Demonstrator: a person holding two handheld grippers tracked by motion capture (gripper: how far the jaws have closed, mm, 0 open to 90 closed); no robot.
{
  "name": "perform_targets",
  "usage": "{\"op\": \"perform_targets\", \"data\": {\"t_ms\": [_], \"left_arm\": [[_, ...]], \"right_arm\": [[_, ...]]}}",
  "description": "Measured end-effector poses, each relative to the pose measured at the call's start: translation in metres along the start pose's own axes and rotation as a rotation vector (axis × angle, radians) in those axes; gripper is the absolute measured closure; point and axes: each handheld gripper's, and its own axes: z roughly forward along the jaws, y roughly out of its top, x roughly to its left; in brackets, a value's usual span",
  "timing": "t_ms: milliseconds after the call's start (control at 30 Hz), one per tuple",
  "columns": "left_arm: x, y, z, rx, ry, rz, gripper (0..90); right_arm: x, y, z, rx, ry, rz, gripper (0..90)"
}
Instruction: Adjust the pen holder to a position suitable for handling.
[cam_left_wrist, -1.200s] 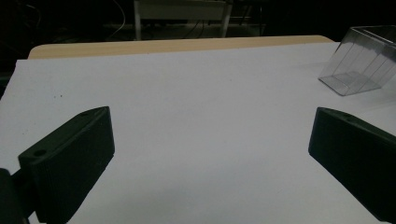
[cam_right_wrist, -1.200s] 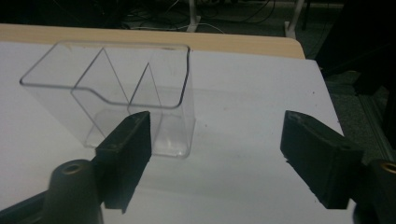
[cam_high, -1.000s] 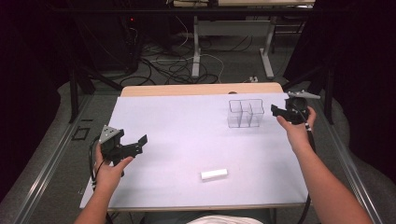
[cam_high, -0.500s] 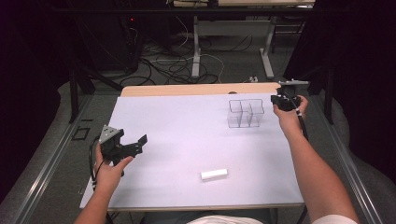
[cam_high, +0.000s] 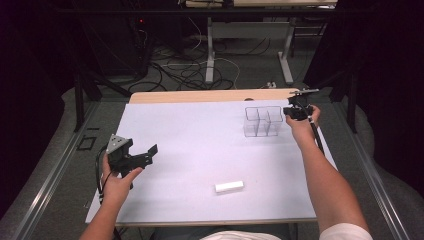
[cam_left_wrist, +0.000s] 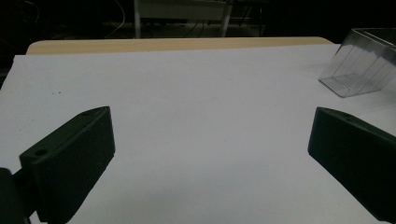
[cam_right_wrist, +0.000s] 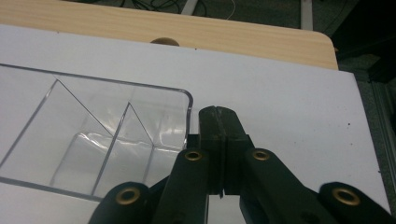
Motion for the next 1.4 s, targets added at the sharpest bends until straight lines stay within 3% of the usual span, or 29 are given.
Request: {"op": "perform_targets", "data": {"t_ms": [267, 433, 733, 1000, 1200, 1400], "left_arm": [[0.001, 0.001, 0.0, -0.002, 0.001, 0.005, 0.4], [0.001, 0.0, 0.001, 0.0, -0.002, 0.002, 0.4], [0.0, 0.0, 0.003, 0.006, -0.004, 0.003, 0.4], [0.0, -0.001, 0.004, 0.017, -0.008, 0.016, 0.4], [-0.001, -0.001, 0.005, 0.023, -0.005, 0.02, 0.4], [0.0, -0.001, 0.005, 0.019, -0.003, 0.005, 0.4]], "right_arm": [[0.005, -0.006, 0.009, 0.025, -0.01, -0.002, 90.0], [0.004, -0.012, 0.01, 0.004, 0.003, 0.035, 90.0], [0.005, -0.012, 0.01, -0.002, -0.004, -0.004, 90.0], [0.007, -0.014, 0.01, -0.017, -0.001, -0.003, 90.0], [0.013, -0.015, 0.011, -0.023, 0.019, -0.011, 90.0], [0.031, -0.017, 0.011, -0.027, 0.057, -0.032, 90.0]]}}
